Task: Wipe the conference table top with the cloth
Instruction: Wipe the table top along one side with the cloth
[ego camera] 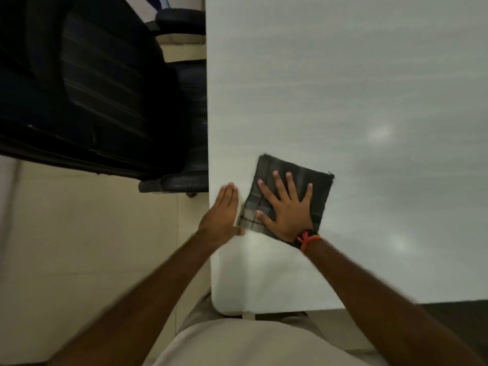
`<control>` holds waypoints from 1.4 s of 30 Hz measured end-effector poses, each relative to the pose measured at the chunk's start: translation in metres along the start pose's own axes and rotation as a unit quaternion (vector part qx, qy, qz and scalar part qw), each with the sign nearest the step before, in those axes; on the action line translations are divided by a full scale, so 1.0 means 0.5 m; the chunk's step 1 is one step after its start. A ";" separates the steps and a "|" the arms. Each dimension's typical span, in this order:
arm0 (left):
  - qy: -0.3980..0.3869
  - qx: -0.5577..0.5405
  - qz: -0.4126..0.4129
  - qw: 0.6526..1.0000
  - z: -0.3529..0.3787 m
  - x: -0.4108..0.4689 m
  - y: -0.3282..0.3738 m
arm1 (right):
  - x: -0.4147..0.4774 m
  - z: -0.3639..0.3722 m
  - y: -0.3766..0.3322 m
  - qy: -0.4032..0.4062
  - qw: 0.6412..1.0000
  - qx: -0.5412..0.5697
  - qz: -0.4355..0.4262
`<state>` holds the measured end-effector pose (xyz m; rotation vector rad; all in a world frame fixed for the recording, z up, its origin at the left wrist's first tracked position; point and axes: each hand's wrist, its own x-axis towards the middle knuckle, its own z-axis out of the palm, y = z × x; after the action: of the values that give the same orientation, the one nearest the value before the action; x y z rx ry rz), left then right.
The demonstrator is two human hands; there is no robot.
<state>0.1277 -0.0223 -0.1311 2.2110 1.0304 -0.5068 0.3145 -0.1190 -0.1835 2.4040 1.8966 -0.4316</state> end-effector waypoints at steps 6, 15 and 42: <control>-0.016 0.054 0.003 0.998 -0.027 0.055 0.032 | -0.001 -0.030 0.286 0.044 0.949 0.070 0.303; -0.004 0.067 -0.084 0.994 -0.116 0.195 0.076 | 0.097 -0.025 0.113 0.035 0.994 0.026 0.098; -0.007 0.037 -0.167 0.985 -0.162 0.324 0.104 | 0.391 -0.136 0.357 0.056 0.967 0.079 0.235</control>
<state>0.2745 0.0946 -0.1457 2.1017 1.4049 -0.7180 0.5396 0.0362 -0.1905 2.9173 1.2900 -0.4325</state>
